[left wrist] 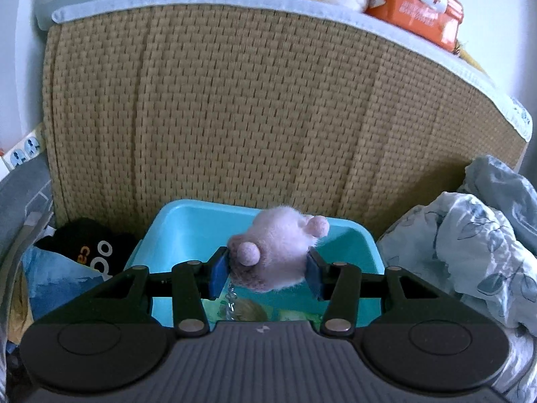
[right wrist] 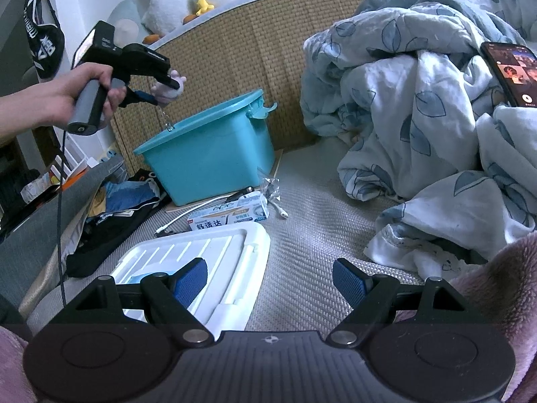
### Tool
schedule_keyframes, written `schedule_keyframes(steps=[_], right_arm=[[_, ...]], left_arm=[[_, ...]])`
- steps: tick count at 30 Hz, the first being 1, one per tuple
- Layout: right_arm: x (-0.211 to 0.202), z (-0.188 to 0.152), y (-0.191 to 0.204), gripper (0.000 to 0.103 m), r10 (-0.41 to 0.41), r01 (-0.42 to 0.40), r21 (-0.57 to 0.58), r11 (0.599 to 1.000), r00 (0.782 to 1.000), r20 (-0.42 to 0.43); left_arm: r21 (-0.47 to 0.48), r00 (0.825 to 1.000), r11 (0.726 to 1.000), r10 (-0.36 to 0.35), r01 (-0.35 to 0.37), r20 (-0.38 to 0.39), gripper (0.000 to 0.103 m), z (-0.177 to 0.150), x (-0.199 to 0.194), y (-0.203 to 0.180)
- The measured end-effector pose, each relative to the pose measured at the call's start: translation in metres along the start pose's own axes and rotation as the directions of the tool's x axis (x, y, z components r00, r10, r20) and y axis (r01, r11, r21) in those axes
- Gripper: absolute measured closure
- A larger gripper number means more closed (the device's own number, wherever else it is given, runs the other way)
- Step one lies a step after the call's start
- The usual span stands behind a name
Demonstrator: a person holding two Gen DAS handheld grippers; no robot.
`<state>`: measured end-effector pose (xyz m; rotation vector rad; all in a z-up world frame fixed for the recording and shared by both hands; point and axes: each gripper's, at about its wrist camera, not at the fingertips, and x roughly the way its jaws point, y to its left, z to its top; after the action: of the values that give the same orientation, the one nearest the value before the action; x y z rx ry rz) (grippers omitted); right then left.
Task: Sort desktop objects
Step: 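Lift the pink plush keychain with the left tool over the teal bin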
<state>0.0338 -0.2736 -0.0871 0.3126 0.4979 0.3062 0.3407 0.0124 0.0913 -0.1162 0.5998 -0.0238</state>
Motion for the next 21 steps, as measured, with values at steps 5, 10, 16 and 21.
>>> schedule_keyframes(steps=[5,10,16,21], right_arm=[[0.001,0.0,-0.002,0.017,0.002,-0.002,0.015,1.0,1.0,-0.006],[0.002,-0.001,-0.005,0.017,0.002,-0.002,0.026,1.0,1.0,-0.01],[0.003,-0.001,-0.007,0.017,0.002,-0.002,0.037,0.999,1.0,-0.014],[0.005,-0.002,-0.008,0.017,0.003,-0.002,0.045,0.999,1.0,-0.024]], left_arm=[[0.005,0.999,1.0,0.011,-0.011,-0.05,0.052,-0.001,0.024,0.002],[0.008,0.995,1.0,0.022,-0.021,-0.098,0.052,-0.003,0.048,0.005],[0.023,0.985,0.999,0.05,-0.046,-0.164,0.052,-0.006,0.075,0.011],[0.057,0.976,0.997,0.054,-0.042,-0.212,0.052,-0.008,0.089,0.01]])
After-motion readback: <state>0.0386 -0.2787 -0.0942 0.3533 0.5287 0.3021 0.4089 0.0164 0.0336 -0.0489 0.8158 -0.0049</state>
